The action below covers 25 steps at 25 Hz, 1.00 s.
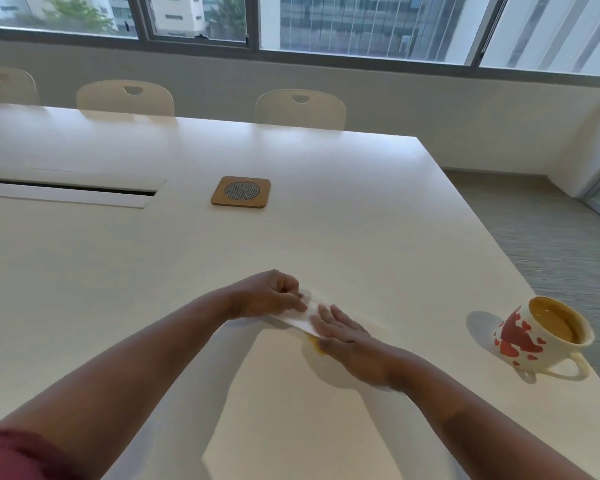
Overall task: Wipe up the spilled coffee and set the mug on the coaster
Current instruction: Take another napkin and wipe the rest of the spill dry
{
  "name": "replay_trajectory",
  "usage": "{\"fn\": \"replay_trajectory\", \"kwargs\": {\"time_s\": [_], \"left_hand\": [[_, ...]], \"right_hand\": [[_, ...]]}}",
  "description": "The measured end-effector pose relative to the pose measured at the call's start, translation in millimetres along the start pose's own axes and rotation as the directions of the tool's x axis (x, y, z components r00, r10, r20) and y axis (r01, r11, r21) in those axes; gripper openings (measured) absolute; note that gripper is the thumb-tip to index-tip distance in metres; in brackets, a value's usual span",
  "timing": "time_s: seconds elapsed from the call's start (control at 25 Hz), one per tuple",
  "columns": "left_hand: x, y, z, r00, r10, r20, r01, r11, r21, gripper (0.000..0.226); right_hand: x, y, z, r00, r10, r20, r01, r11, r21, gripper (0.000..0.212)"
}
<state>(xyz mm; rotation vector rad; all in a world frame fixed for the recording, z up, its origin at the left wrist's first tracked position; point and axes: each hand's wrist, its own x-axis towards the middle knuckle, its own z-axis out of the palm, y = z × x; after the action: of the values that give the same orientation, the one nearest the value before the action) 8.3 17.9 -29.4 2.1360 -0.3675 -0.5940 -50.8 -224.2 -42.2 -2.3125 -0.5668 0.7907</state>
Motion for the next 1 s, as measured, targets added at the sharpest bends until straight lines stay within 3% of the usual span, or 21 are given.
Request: {"fn": "replay_trajectory", "kwargs": {"time_s": [0.12,0.24,0.28,0.36,0.48,0.64,1.0], "left_hand": [[-7,-2,7,0.996,-0.012,-0.083,0.015,0.999,0.041,0.026],[-10,-7,16,0.984,0.065,-0.164,-0.044,0.991,0.128,0.01],[-12,-8,20,0.979,0.097,-0.179,-0.072,0.987,0.145,0.006],[-16,-10,29,0.972,0.158,-0.173,-0.125,0.974,0.189,0.021],[-17,-10,39,0.953,0.24,-0.186,-0.167,0.926,0.339,0.038],[-21,-18,40,0.923,0.266,-0.277,-0.087,0.848,0.523,0.043],[-29,-36,46,0.91,0.287,-0.298,-0.087,0.837,0.54,0.042]], "right_hand": [[-7,-5,0,0.999,0.0,0.036,0.0,1.0,0.001,0.057],[-10,-8,-2,0.98,0.013,-0.199,0.016,0.99,0.143,0.055],[-10,-8,1,0.954,0.037,-0.297,-0.013,0.997,0.08,0.057],[-10,-8,12,0.918,0.06,-0.392,-0.128,0.981,-0.149,0.061],[-5,-9,32,0.923,0.11,-0.368,-0.222,0.934,-0.279,0.07],[5,-12,46,0.923,0.148,-0.356,-0.276,0.898,-0.343,0.079],[11,-16,51,0.926,0.181,-0.33,-0.305,0.875,-0.376,0.083]]}}
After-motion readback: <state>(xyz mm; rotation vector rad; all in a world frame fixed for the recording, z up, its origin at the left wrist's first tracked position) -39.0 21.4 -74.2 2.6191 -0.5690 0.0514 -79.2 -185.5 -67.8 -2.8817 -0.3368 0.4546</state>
